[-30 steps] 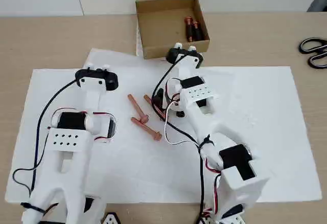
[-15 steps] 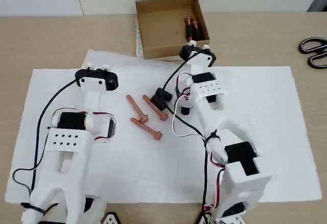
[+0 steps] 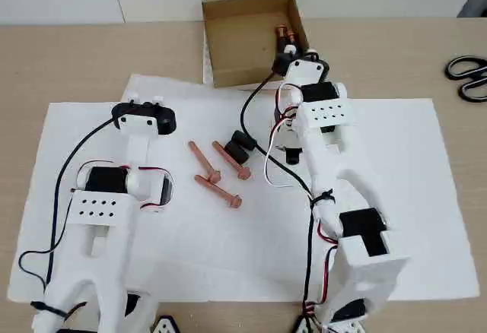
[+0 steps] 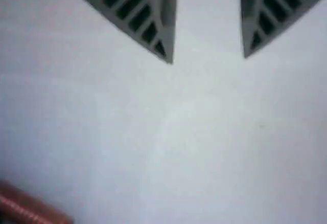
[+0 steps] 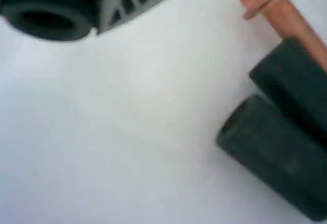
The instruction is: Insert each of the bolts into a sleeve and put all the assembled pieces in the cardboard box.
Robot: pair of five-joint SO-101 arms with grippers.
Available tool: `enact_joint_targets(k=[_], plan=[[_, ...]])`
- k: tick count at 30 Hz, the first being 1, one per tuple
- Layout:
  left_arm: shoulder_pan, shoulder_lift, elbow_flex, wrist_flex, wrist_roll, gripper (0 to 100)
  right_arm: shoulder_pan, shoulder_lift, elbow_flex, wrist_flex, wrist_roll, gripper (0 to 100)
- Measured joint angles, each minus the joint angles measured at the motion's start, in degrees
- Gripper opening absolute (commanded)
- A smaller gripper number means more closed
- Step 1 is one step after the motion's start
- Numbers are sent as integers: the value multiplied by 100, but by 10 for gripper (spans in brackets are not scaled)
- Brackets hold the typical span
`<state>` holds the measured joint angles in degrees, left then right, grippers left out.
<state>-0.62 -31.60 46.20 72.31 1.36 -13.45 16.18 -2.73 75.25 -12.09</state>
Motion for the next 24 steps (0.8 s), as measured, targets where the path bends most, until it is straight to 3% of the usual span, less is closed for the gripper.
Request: enact_joint_targets(k=[8, 24], plan=[[0, 0, 0, 0, 0, 83, 18, 703, -88, 35, 18, 143], [0, 0, 0, 0, 0, 83, 18, 747, -132, 70, 18, 141]])
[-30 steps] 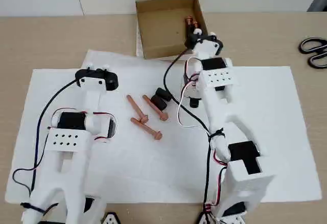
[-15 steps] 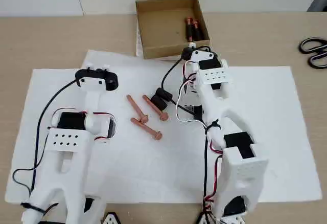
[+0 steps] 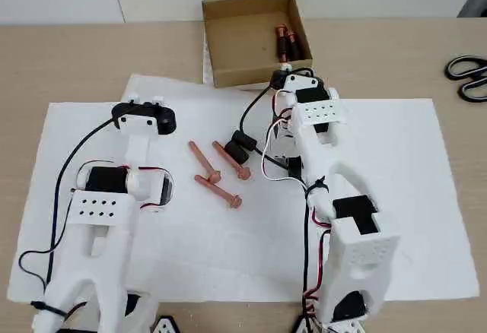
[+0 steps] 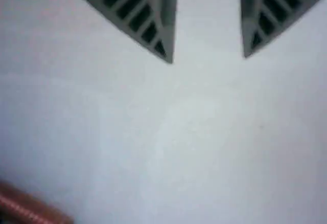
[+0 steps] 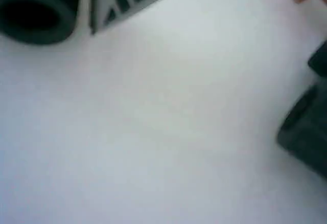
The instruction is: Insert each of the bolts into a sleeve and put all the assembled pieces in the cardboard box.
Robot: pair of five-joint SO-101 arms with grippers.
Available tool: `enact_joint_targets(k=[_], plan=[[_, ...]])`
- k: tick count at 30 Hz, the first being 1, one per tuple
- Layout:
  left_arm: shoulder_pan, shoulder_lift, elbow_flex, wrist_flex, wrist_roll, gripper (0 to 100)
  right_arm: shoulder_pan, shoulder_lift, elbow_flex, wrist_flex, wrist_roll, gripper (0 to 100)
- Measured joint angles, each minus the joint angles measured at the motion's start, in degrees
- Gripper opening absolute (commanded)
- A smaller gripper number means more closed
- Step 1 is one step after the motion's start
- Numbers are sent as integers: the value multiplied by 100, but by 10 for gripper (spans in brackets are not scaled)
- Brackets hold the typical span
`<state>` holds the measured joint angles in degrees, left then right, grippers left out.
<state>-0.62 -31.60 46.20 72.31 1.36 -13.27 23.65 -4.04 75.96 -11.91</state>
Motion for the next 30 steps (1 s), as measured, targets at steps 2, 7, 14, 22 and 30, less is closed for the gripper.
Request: enact_joint_targets(k=[2, 7, 14, 22, 30], plan=[[0, 0, 0, 0, 0, 83, 0, 70, -18, 0, 0, 141], [0, 0, 0, 0, 0, 83, 9, 246, -141, 26, 0, 141], [0, 0, 0, 0, 0, 83, 9, 352, -193, 35, 0, 139], [0, 0, 0, 0, 0, 83, 35, 352, -193, 35, 0, 12], [0, 0, 0, 0, 0, 83, 176, 484, -932, 809, 176, 3]])
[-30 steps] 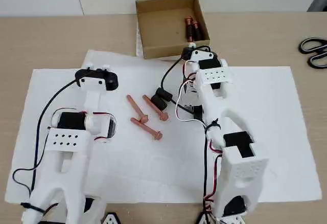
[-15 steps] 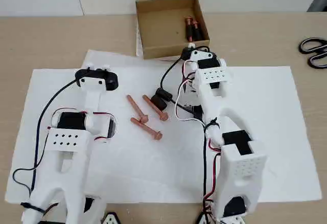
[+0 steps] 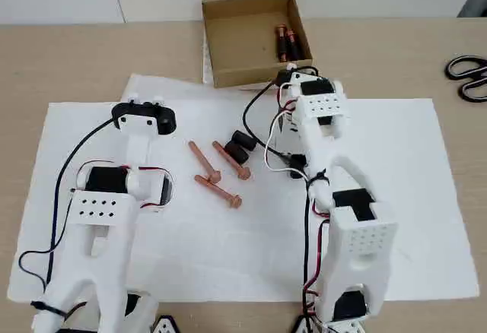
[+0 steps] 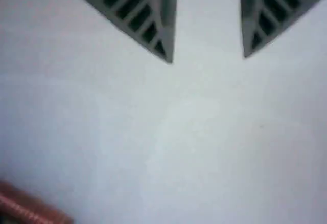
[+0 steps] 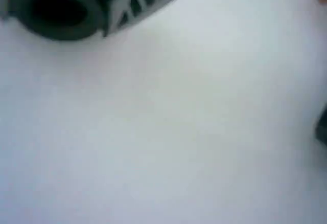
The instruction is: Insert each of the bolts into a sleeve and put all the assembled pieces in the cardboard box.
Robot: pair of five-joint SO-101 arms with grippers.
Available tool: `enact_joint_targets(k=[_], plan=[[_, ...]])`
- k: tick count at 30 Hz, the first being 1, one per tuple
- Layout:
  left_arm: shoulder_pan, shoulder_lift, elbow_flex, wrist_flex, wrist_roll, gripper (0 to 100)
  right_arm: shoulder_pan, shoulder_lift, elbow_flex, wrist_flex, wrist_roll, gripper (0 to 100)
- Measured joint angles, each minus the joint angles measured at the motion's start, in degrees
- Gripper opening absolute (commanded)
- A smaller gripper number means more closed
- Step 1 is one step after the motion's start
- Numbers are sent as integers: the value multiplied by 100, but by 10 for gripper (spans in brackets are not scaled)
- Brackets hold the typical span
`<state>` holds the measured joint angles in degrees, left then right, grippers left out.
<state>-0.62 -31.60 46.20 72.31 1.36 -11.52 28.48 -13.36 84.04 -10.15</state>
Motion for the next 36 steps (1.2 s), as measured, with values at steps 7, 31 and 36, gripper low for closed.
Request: enact_joint_targets(k=[7, 31, 36], plan=[[0, 0, -114, 53, 0, 85, 273, 0, -1705, 1327, 387, 3], [756, 3982, -3631, 888, 545, 84, 914, -2857, -642, 1477, 721, 3], [1547, 4026, -3648, 1116, 1116, 84, 923, -2910, -624, 1477, 721, 3]])
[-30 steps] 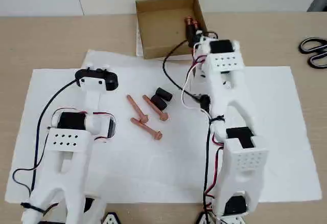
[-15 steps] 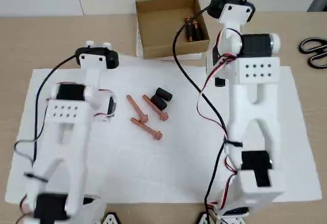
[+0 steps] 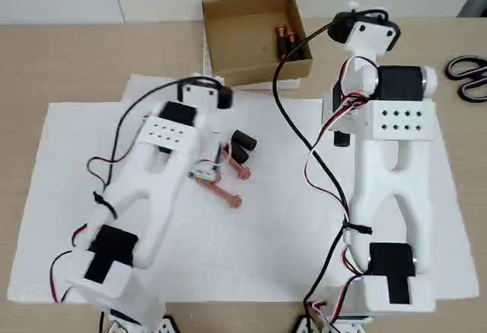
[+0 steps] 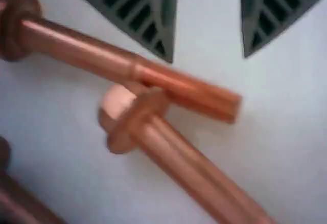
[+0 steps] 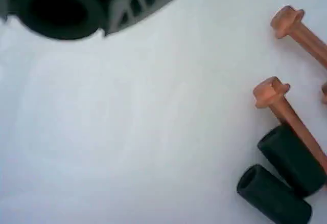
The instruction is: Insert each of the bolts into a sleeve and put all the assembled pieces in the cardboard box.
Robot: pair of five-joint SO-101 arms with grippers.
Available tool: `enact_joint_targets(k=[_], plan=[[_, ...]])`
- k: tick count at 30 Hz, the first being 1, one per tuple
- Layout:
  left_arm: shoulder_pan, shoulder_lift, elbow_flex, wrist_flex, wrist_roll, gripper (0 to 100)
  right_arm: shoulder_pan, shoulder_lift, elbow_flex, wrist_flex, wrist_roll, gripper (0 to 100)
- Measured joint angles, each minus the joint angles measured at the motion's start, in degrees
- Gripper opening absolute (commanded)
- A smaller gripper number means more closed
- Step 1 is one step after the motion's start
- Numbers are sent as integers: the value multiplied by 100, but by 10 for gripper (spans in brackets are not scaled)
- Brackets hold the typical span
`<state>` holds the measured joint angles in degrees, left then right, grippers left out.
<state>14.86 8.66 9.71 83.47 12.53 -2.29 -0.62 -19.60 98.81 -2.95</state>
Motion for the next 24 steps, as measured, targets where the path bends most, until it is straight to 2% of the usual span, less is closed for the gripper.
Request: enact_joint_targets(k=[10, 19, 24], plan=[[264, 44, 0, 255, 2084, 86, 0, 0, 0, 0, 0, 3], [387, 44, -62, 580, 2523, 86, 0, 0, 0, 0, 0, 3], [396, 44, -114, 580, 3745, 87, 0, 0, 0, 0, 0, 3]])
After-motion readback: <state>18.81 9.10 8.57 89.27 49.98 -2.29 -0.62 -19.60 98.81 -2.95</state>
